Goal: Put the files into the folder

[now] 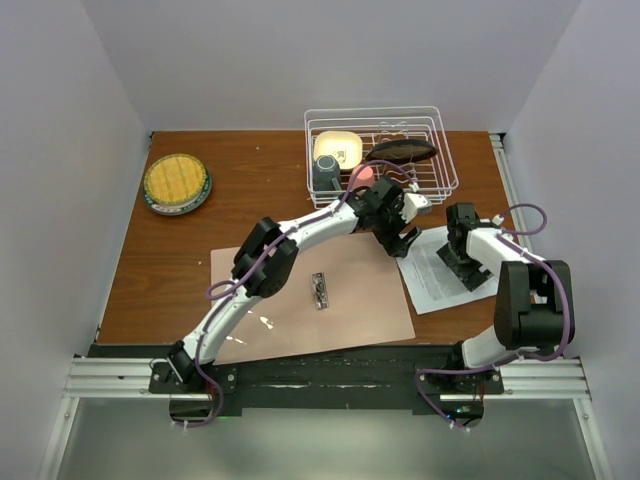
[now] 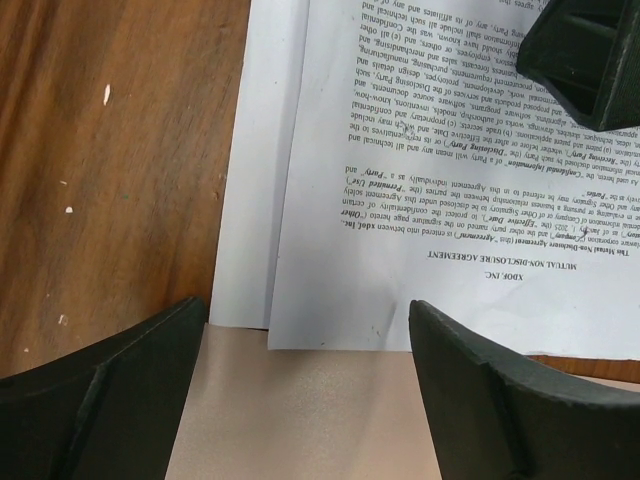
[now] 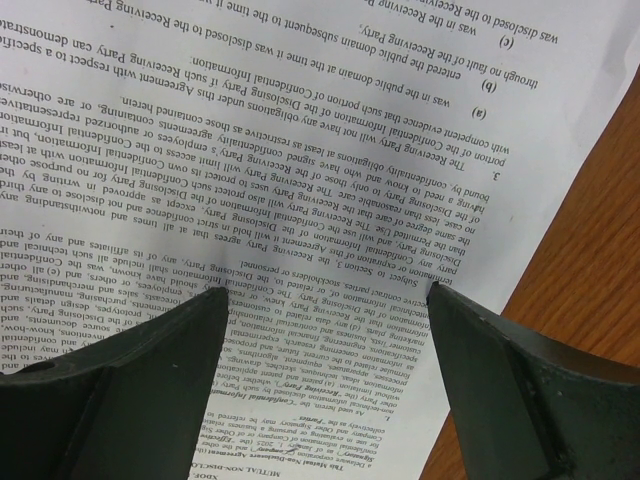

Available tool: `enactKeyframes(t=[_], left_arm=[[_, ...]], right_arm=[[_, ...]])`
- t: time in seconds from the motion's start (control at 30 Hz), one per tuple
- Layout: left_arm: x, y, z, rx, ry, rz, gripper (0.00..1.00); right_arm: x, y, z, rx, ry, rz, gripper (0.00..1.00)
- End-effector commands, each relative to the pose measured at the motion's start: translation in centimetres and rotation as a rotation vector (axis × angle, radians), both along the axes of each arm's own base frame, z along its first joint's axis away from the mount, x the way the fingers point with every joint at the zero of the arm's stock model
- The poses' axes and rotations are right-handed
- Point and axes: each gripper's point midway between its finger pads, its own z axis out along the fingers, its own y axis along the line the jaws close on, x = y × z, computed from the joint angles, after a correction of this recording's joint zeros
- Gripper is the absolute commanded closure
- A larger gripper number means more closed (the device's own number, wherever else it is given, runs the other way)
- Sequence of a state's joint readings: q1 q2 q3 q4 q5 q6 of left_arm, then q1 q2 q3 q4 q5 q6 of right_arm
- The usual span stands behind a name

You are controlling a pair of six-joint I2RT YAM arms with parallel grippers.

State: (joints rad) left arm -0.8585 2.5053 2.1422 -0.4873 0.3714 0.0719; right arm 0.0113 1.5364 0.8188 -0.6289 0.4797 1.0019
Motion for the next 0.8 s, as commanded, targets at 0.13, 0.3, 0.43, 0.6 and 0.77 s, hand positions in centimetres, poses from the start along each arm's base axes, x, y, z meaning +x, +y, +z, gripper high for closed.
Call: enactKeyframes(t=[0.13,0.3,0.43,0.6,0.77], left_arm=[[-2.4,4.5,-1.3,0.177,0.081,0.046,0.17],[-3.3,3.9,-0.7,0.147,0.125,0.025,0.18],[-3.7,3.4,-1.1,0.148,0.168,0.016,0.21],[-4.0,3.0,0.0,0.113,0.179,0.005,0.23],[-4.0,2.1,0.0,0.086,0.202,-0.007,0.25]], right_arm=[[-1.1,1.1,-2.7,0.054,0.071,0.011,0.12],[-1.1,1.1,-2.8,0.053,0.074,0.014,0.12],[-1.1,1.1,-2.8,0.053,0.071,0.014,0.12],[-1.2,1.2,-2.8,0.058,0.071,0.014,0.12],[-1.1,1.2,-2.8,0.057,0.069,0.017,0.13]])
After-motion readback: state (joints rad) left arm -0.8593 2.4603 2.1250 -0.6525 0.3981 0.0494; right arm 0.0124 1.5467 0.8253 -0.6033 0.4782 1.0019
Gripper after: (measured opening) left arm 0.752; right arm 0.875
